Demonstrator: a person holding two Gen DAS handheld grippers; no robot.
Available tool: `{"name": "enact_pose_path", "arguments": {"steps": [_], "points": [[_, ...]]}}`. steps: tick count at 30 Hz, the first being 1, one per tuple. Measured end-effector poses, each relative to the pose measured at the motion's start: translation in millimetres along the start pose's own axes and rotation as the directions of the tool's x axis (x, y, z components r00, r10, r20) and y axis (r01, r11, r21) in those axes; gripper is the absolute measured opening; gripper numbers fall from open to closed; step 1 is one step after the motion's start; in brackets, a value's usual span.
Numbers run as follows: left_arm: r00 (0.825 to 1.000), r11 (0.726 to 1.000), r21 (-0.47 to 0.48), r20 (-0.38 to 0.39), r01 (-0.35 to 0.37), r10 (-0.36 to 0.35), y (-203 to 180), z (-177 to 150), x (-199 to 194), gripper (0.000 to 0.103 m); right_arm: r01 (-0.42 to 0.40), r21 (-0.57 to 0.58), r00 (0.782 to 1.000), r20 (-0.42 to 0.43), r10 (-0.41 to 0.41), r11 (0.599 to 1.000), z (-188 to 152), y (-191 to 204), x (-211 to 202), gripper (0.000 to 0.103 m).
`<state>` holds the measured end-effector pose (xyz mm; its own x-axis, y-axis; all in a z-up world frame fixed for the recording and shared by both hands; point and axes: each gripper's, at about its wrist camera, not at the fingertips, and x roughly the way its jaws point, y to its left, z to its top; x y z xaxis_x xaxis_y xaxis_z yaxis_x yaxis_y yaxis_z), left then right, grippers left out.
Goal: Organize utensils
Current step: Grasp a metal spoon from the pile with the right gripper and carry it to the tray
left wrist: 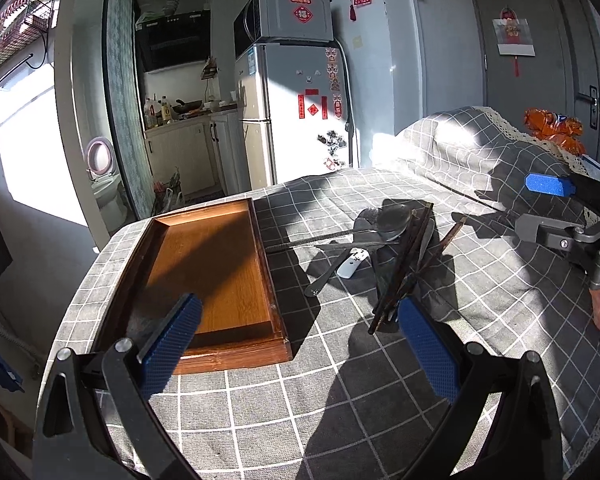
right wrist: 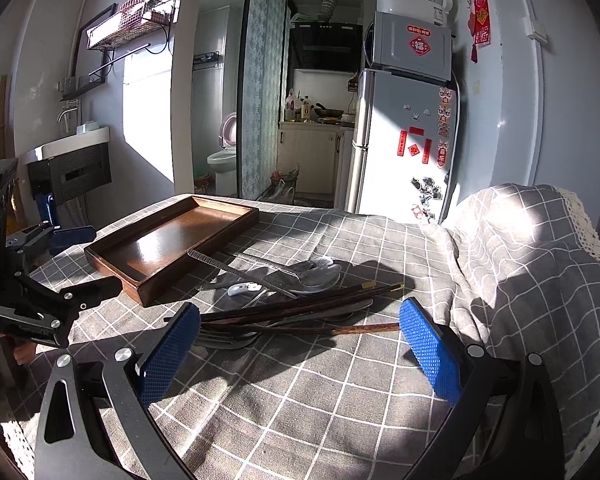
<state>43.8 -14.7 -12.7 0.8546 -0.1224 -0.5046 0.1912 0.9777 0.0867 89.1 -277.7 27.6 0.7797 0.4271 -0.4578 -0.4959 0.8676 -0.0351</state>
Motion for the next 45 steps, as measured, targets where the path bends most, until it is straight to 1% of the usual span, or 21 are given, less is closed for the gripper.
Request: {"name": "enact_pose_path", "arguments": {"steps": [3,6,8,10,11,12,14,16,18,20,22,23,24,27,32,34,36,38,41,43,45], "points": [[0.996,0.998,0.007,-0.068,0.062,-0.061,-0.3,5.7,14.3,0.1,-0.049,0.042,0.998,-0.045,0.051,0.998,11.3,-23.6,0.8,0.1],[0.99,0.994,0.021,-0.102,0.104,-0.102,-1.6,10.9,22.7,0.1,-0.087,0.117,0.99,-0.101,0.099,0.989,18.9,-47.2,10.7,0.1],[0.985,0.991,0.038,-0.116,0.129,-0.124,-4.2,17.1,30.4,0.1,-0.139,0.213,0.976,-0.137,0.171,0.967,23.0,-62.5,26.8,0.1],[0.982,0.988,0.044,-0.122,0.151,-0.145,-5.7,21.7,37.8,0.1,-0.178,0.329,0.953,-0.176,0.246,0.927,26.5,-75.5,51.0,0.1],[0.98,0.986,0.048,-0.128,0.158,-0.15,-6.4,23.8,42.1,0.1,-0.186,0.374,0.942,-0.194,0.273,0.909,28.4,-80.5,64.9,0.094],[0.979,0.986,0.052,-0.133,0.161,-0.153,-6.9,26.1,45.9,0.1,-0.191,0.403,0.932,-0.212,0.294,0.895,29.4,-83.3,78.7,0.08],[0.976,0.983,0.058,-0.145,0.172,-0.162,-7.4,29.2,54.4,0.1,-0.184,0.462,0.918,-0.235,0.32,0.868,30.4,-86.2,105.7,0.062],[0.971,0.981,0.043,-0.158,0.189,-0.18,-4.1,32.2,62.5,0.1,-0.181,0.494,0.901,-0.263,0.345,0.85,29.2,-85.1,131.2,0.056],[0.968,0.981,0.022,-0.166,0.193,-0.187,1.4,34.6,68.2,0.1,-0.169,0.51,0.896,-0.276,0.347,0.843,27.7,-81.4,149.2,0.044],[0.966,0.98,0.011,-0.173,0.197,-0.192,4.9,37.1,72.6,0.1,-0.148,0.51,0.891,-0.303,0.338,0.847,26.6,-76.7,161.5,0.036],[0.964,0.98,0.008,-0.177,0.2,-0.196,9.3,38.8,74.9,0.1,-0.123,0.49,0.888,-0.334,0.316,0.863,26.6,-70.7,168.6,0.033],[0.964,0.979,0.012,-0.178,0.204,-0.198,11.6,39.3,75.6,0.1,-0.103,0.461,0.892,-0.349,0.287,0.882,27.6,-67.4,171.3,0.027],[0.964,0.979,0.02,-0.178,0.204,-0.198,11.8,41.0,76.9,0.1,-0.081,0.432,0.898,-0.359,0.254,0.898,28.5,-65.5,171.6,0.014],[0.966,0.977,0.053,-0.169,0.209,-0.197,9.8,45.9,77.8,0.1,-0.079,0.405,0.911,-0.342,0.231,0.911,32.4,-68.9,166.8,0.002],[0.975,0.966,0.155,-0.114,0.207,-0.19,1.0,57.1,78.1,0.1,-0.135,0.346,0.932,-0.274,0.238,0.928,45.5,-71.9,137.8,0.001],[0.976,0.96,0.187,-0.101,0.21,-0.194,-3.3,61.3,79.3,0.099,-0.185,0.311,0.937,-0.229,0.262,0.932,55.5,-70.8,118.9,0.002],[0.975,0.951,0.22,-0.096,0.216,-0.199,-8.9,64.1,82.2,0.095,-0.224,0.275,0.941,-0.187,0.281,0.935,64.4,-69.0,96.8,0.002],[0.972,0.946,0.233,-0.11,0.227,-0.207,-13.7,65.4,88.7,0.088,-0.28,0.264,0.936,-0.137,0.323,0.923,74.0,-69.3,76.8,0.002],[0.969,0.94,0.243,-0.123,0.239,-0.215,-21.4,66.3,96.6,0.08,-0.307,0.216,0.932,-0.129,0.339,0.927,85.9,-62.5,58.5,0.002],[0.966,0.941,0.227,-0.124,0.249,-0.226,-22.0,67.9,97.3,0.069,-0.314,0.188,0.93,-0.134,0.341,0.931,91.7,-56.2,52.7,0.002],[0.959,0.941,0.203,-0.141,0.269,-0.244,-17.9,68.4,95.4,0.046,-0.324,0.176,0.928,-0.13,0.349,0.929,95.5,-48.8,48.8,0.002]]}}
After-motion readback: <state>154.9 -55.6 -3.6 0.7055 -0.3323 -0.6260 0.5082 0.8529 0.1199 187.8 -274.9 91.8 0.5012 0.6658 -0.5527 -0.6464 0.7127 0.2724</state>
